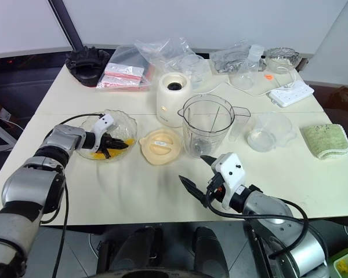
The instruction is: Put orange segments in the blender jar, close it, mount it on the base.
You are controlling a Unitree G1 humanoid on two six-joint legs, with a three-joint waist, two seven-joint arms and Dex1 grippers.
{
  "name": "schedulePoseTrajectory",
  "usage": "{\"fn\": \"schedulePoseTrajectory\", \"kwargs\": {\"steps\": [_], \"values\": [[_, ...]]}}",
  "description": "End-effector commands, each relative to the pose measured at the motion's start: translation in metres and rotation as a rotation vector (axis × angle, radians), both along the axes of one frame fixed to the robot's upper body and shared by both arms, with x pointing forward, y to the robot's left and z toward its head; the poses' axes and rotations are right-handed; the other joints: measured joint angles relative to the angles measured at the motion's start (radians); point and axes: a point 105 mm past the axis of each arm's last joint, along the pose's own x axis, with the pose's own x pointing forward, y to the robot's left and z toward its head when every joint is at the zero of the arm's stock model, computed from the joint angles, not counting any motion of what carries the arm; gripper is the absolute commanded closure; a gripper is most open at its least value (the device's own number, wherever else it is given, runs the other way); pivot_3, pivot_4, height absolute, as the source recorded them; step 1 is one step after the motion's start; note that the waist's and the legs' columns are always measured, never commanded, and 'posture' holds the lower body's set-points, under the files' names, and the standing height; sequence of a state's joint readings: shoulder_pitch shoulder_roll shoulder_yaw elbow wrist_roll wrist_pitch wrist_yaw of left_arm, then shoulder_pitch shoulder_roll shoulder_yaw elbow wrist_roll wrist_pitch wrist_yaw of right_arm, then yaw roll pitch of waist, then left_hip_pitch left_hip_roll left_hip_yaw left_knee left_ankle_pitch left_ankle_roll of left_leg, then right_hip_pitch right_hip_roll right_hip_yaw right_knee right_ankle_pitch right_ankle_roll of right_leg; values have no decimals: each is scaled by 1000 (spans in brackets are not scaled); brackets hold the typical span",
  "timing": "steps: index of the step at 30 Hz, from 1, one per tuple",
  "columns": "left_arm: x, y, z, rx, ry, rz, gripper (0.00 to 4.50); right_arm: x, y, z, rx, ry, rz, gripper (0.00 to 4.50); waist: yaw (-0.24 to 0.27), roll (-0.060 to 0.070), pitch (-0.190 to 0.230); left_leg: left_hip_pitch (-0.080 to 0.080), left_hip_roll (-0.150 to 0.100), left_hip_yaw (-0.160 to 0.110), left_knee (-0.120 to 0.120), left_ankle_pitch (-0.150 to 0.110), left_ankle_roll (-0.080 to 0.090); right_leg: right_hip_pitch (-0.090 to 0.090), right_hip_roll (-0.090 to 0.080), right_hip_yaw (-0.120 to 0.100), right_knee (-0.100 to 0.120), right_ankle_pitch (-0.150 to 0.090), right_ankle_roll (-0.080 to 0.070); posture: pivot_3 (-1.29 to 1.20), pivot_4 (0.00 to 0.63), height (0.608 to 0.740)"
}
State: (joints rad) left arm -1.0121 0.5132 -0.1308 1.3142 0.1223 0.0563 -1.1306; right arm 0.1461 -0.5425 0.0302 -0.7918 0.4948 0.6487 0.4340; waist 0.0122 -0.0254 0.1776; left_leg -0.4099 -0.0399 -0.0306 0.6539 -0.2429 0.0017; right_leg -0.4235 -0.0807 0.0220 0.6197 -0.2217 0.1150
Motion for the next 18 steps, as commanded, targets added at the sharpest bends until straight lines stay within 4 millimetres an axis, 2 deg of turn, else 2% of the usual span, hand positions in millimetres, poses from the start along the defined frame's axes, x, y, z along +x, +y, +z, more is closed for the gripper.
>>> {"fn": "schedulePoseTrajectory", "kwargs": {"steps": [1, 9, 13, 18], "values": [[2, 9, 7, -9, -33, 29, 3902, -3, 4, 10, 9, -43, 18, 0, 0, 0, 0, 0, 0, 0, 0, 0, 0, 0, 0, 0, 0, 0, 0, 0, 150, 740], [15, 26, 58, -114, -162, 81, 3902, -1, 6, 8, 10, -41, 28, 0, -2, -1, 0, 0, 0, 0, 0, 0, 0, -1, 0, 0, 2, 0, 0, 0, 150, 740], [15, 33, 88, -151, -205, 56, 3902, 2, 5, 8, 10, -43, 31, 0, -1, -1, 0, 0, 0, 0, 0, 0, 0, -1, 0, 0, 2, 0, 0, 0, 150, 740], [12, 40, 112, -156, -241, 15, 3902, 5, 1, 6, 8, -46, 28, 0, -2, -1, 0, 0, 0, 0, 0, 0, 0, -1, 0, 0, 2, 0, 0, 0, 150, 740]]}}
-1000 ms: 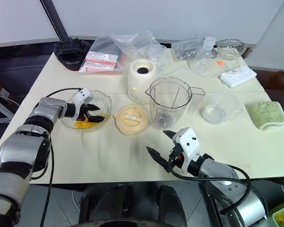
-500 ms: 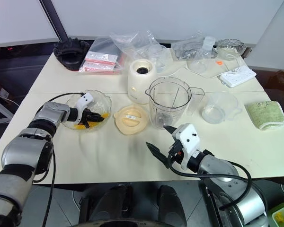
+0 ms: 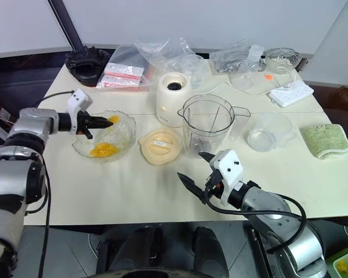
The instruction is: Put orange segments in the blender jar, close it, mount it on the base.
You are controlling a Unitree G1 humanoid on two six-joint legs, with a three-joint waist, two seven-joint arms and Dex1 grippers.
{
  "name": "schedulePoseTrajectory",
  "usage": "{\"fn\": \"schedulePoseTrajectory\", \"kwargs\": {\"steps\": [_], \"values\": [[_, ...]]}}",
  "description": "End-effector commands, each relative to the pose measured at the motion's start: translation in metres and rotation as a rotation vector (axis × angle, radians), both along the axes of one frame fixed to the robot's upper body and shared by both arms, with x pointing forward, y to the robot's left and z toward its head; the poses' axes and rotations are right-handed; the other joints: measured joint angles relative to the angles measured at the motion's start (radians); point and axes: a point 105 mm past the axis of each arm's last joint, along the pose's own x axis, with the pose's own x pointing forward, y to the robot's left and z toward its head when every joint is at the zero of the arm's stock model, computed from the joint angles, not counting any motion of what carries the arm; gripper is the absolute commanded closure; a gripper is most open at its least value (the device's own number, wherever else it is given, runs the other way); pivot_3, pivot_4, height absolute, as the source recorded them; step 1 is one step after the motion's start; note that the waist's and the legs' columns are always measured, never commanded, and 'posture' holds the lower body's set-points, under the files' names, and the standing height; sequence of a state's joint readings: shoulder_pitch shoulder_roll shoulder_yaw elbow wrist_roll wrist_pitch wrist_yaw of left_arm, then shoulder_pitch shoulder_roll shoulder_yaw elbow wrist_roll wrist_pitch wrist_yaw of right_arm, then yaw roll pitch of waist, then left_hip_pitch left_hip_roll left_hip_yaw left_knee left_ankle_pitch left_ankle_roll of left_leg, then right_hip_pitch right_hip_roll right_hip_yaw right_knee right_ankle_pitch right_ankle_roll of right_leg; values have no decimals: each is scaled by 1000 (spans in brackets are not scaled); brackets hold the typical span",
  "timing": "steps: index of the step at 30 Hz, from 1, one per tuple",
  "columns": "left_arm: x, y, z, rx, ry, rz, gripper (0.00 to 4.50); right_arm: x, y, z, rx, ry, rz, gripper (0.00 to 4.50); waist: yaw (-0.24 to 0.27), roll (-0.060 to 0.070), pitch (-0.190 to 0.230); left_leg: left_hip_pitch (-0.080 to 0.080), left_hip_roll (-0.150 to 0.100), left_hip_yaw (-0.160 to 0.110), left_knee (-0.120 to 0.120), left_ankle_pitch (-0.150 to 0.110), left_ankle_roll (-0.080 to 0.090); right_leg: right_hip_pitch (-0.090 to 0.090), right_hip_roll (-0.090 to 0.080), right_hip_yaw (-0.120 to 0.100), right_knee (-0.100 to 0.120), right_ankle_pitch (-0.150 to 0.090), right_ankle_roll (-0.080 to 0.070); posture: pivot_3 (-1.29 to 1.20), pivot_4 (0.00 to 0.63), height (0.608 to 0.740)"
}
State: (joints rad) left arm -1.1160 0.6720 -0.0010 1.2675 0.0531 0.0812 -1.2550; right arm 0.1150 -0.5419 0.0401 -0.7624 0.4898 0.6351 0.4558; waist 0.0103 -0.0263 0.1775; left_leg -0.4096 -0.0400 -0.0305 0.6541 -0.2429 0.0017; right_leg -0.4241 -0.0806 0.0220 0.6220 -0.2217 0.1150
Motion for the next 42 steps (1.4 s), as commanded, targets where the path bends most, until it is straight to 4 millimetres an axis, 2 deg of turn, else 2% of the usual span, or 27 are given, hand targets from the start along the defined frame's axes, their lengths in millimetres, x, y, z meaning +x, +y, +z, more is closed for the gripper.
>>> {"fn": "schedulePoseTrajectory", "kwargs": {"steps": [1, 5, 8, 11, 13, 18, 21, 24, 28, 34, 38, 41, 42], "values": [[0, 1, 32, -21, -73, -46, 3902, 1, -3, 4, 2, -39, 0, 0, 0, 0, 0, 0, 0, 0, 0, 0, 0, 0, 0, 0, 0, 0, 0, 0, 150, 740], [-3, -2, 52, -31, -107, -103, 3902, 5, -16, 2, -10, -47, -49, 0, 2, 0, 0, 0, 0, 0, 0, 0, 0, 0, 0, 0, 0, 0, 0, 0, 150, 740], [-3, -14, 83, -72, -168, -163, 3902, 7, -40, 0, -37, -46, -133, 0, 4, -1, 0, 0, 0, 0, 0, 0, 0, 0, 0, 0, 0, 0, 0, 0, 150, 740], [0, -44, 133, -126, -289, -254, 3902, 7, -78, 5, -77, -59, -254, 0, 5, -2, 1, -2, -1, 0, 3, 0, 0, 1, 0, -1, 0, 0, 0, 0, 150, 740], [-3, -69, 152, -118, -327, -351, 3902, 5, -94, 14, -85, -78, -294, 0, 6, -2, 1, -2, -1, -1, 4, -1, 1, 1, 0, -2, 1, 0, 0, 0, 150, 740], [-13, -132, 188, -153, -393, -556, 3902, 0, -111, 38, -88, -129, -330, 0, -1, -1, 1, -1, 0, -1, 6, -3, 4, 3, 0, -1, 1, 0, 1, 0, 150, 740], [-20, -163, 198, -188, -406, -644, 3902, -1, -116, 48, -97, -155, -352, 0, -6, -1, 1, -1, 0, 0, 6, -3, 5, 3, 0, 0, 1, 0, 1, 0, 150, 740], [-23, -203, 194, -209, -406, -722, 3902, -3, -121, 58, -105, -179, -380, 0, -3, -1, 1, -1, 0, 0, 6, -3, 6, 2, 0, 0, 2, -1, 2, 0, 150, 740], [-24, -239, 163, -144, -363, -781, 3902, -8, -119, 66, -114, -199, -391, 0, 3, -1, 1, -1, -1, 0, 8, -4, 7, 3, 0, 0, 3, -1, 2, 0, 150, 740], [-18, -273, 114, -7, -350, -761, 3902, -10, -108, 65, -104, -203, -400, 0, 2, -1, 1, -1, -1, 0, 8, -5, 8, 2, 0, 1, 3, -1, 2, 0, 150, 740], [-19, -281, 98, 53, -367, -784, 3902, -9, -104, 61, -97, -200, -410, 0, 3, -1, 1, -1, -1, 1, 9, -5, 8, 2, 0, 1, 3, -1, 2, 0, 150, 740], [-17, -286, 90, 92, -373, -770, 3102, -10, -102, 59, -90, -202, -419, 0, 3, -1, 1, -1, -1, 0, 9, -5, 8, 2, 0, 1, 3, -1, 2, 0, 150, 740], [-17, -286, 90, 99, -379, -765, 2646, -10, -103, 58, -91, -202, -424, 0, 3, -1, 1, -1, -1, 0, 9, -5, 8, 2, 0, 1, 3, -1, 2, 0, 150, 740]]}}
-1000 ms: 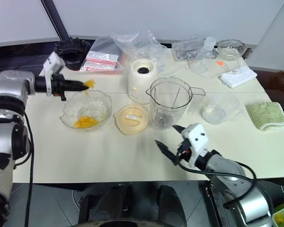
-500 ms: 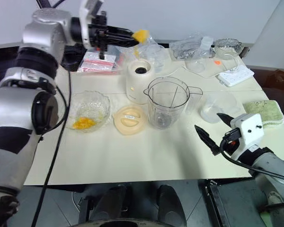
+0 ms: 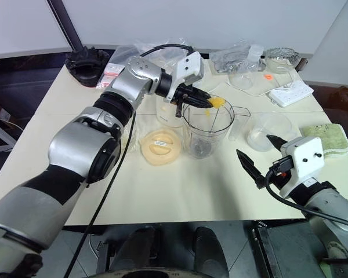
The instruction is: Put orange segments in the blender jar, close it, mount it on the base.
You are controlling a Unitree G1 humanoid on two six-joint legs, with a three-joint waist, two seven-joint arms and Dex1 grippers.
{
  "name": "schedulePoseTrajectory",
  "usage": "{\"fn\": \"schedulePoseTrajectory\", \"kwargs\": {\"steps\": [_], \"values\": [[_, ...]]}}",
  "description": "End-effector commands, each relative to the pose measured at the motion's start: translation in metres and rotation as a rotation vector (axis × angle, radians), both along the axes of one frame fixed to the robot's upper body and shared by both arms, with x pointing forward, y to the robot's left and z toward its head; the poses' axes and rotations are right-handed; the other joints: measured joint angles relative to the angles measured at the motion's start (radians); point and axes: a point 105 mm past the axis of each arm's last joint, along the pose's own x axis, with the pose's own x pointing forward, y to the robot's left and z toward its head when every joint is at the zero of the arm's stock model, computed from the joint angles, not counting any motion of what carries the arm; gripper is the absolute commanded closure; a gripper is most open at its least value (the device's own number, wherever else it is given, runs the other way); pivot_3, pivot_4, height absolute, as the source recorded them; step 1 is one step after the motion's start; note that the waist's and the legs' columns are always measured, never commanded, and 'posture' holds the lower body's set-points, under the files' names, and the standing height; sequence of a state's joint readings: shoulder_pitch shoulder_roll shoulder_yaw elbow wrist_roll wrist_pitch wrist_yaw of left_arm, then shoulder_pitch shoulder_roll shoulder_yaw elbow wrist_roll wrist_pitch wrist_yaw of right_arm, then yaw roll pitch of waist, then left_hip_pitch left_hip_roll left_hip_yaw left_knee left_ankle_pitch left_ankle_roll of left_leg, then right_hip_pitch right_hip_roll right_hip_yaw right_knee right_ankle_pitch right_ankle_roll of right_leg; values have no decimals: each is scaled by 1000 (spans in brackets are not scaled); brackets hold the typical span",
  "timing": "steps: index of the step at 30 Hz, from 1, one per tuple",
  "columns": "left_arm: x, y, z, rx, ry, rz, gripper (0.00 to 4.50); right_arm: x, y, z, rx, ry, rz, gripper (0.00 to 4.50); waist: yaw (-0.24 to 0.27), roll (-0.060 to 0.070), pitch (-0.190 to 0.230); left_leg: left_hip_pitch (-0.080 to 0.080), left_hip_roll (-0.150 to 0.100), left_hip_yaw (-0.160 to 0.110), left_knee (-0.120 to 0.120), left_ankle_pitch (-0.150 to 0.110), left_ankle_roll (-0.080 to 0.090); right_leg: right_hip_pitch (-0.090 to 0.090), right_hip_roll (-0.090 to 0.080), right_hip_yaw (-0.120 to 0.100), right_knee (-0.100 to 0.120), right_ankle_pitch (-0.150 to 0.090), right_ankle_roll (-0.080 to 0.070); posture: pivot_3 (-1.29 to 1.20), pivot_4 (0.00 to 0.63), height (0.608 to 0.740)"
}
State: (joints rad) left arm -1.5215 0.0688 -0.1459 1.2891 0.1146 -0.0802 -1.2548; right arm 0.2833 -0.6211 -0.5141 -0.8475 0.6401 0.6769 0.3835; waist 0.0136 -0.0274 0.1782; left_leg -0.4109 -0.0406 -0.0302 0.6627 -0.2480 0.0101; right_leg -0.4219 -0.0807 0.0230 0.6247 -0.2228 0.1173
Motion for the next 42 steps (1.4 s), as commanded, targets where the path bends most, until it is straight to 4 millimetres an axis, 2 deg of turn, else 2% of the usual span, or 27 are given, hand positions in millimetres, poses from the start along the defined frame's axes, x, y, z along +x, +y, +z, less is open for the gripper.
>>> {"fn": "schedulePoseTrajectory", "kwargs": {"steps": [1, 3, 5, 8, 11, 15, 16, 20, 22, 26, 29, 35, 42], "values": [[2, -5, 9, 6, -79, 6, 2044, -4, 5, 8, -21, -53, 3, 0, 0, 0, 0, 0, 0, 0, 0, 0, 0, 0, 0, 0, 0, 0, 0, 0, 150, 740], [3, -4, 12, -2, -84, 18, 1253, -4, 4, 8, -23, -52, 0, 0, 0, 0, 0, 0, 0, 0, 0, 0, 0, 0, 0, 0, 0, 0, 0, 0, 150, 740], [3, -2, 19, -28, -84, 18, 276, -3, 2, 6, -23, -49, -2, 0, -1, 0, 0, 0, 0, 0, 0, 0, 0, 0, 0, 0, 0, 0, 0, 0, 150, 740], [3, 5, 47, -166, -35, 20, 276, 3, -5, -1, -13, -50, -50, 0, -3, 0, 0, 0, 0, 0, 0, 0, 0, 0, 0, 0, 0, 0, 0, 0, 150, 740], [-4, 22, 77, -326, 36, -35, 276, 9, -21, -19, -27, -48, -160, 0, -3, 0, 0, 0, 0, 0, 0, 0, 0, 0, 0, 0, 0, 0, 0, 0, 150, 740], [-13, 48, 93, -445, 103, -93, 276, 6, -29, -38, 24, -1, -187, 0, -3, 1, 0, 0, 0, 0, 0, 0, 0, -1, 0, 0, 0, 0, 0, 0, 150, 740], [-15, 57, 92, -462, 95, -95, 276, 6, -34, -42, 30, 8, -208, 0, -4, 2, -1, 0, 0, 0, 0, 0, 0, 0, 0, 0, 1, 0, 0, 0, 150, 740], [-43, 89, 68, -496, 117, -72, 276, 4, -77, -60, 21, 54, -411, 0, -12, 8, -3, 3, 0, 1, -1, 0, 0, 1, -1, 2, 1, 0, 0, 0, 150, 740], [-58, 101, 46, -440, 89, -32, 276, 5, -95, -66, 5, 74, -488, 0, -14, 9, -3, 2, 0, 0, -1, 0, 0, 0, -1, 3, 3, 0, 0, 0, 150, 740], [-85, 116, 12, -375, 115, 40, 276, 18, -134, -69, 60, 51, -658, 0, -12, 9, -3, 2, 0, 0, -1, 0, -1, -1, -2, 3, 3, 0, -1, 0, 150, 740], [-99, 120, -6, -325, 141, 82, 276, 34, -156, -76, 89, 55, -713, 0, -8, 12, -4, 3, 0, 0, -1, 0, -1, 1, -2, 3, 2, -2, -4, 0, 150, 740], [-101, 132, -16, -292, 153, 162, 276, 76, -178, -83, 139, 51, -742, 0, -7, 15, -4, 3, 0, 1, -1, 0, -1, 1, -1, 3, 2, -2, -5, 0, 150, 740], [-101, 136, -15, -279, 142, 179, 276, 93, -178, -89, 137, 50, -710, 0, -13, 15, -4, 3, 0, 2, -1, 0, 0, 1, -1, 3, 2, -2, -4, 0, 150, 740]]}}
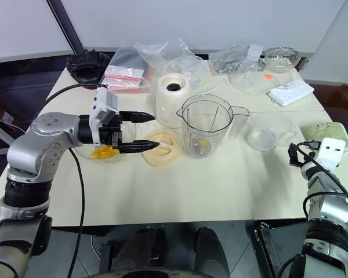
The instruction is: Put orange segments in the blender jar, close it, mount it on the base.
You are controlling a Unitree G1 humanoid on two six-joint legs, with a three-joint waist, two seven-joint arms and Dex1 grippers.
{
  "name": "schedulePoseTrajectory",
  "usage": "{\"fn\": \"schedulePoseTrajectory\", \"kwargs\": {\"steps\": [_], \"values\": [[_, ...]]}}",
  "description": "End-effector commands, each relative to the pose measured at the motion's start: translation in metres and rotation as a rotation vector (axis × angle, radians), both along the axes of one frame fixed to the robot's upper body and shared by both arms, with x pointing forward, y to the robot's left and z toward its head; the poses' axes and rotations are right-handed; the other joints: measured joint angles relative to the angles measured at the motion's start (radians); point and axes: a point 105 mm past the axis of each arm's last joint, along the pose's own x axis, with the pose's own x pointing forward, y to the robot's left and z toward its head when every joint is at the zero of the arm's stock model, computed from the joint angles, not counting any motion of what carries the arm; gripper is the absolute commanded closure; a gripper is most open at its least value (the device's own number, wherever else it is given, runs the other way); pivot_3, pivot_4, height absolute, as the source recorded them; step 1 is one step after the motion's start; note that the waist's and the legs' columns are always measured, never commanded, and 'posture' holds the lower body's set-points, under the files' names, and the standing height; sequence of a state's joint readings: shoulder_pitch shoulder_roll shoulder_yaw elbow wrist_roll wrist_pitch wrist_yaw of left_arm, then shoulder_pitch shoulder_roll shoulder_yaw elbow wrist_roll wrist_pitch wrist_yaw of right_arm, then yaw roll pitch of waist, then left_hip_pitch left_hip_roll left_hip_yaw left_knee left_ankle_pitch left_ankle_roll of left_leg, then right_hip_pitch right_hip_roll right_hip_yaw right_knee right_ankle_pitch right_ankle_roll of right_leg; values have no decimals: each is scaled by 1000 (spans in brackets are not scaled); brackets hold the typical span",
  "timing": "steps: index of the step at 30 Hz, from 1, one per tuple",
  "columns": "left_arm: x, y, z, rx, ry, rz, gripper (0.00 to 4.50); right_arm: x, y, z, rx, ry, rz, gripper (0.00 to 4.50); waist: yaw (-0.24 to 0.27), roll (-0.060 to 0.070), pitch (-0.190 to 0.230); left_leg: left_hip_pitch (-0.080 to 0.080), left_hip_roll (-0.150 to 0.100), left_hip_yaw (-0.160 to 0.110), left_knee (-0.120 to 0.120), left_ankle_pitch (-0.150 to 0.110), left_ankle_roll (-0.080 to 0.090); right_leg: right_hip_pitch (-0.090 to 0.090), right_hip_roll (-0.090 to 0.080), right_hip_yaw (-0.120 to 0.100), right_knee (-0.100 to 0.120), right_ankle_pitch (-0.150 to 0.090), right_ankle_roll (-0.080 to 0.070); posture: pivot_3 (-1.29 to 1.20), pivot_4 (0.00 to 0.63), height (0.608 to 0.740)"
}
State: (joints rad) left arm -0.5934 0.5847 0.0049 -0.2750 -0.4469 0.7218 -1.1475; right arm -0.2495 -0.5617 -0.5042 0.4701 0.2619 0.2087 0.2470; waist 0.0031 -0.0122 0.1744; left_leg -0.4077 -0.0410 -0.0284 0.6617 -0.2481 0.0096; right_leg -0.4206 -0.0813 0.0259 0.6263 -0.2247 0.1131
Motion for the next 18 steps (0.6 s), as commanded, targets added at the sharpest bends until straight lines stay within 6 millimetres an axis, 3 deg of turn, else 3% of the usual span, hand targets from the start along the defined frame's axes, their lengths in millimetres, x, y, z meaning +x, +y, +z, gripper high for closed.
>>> {"fn": "schedulePoseTrajectory", "kwargs": {"steps": [1, 18], "values": [[-5, -2, 7, -1, -38, -19, 276, 5, -3, 15, -37, -50, 11, 0, -5, 0, 0, 0, 0, 0, 0, 0, 0, 0, 0, 0, 0, 0, 0, 0, 150, 740], [-7, -5, -1, 19, -21, -34, 276, 26, 19, 24, 6, -94, 103, 0, -17, 0, 0, 0, 0, 0, 0, 0, 0, 0, 0, 0, 0, 2, 3, 0, 150, 740]]}}
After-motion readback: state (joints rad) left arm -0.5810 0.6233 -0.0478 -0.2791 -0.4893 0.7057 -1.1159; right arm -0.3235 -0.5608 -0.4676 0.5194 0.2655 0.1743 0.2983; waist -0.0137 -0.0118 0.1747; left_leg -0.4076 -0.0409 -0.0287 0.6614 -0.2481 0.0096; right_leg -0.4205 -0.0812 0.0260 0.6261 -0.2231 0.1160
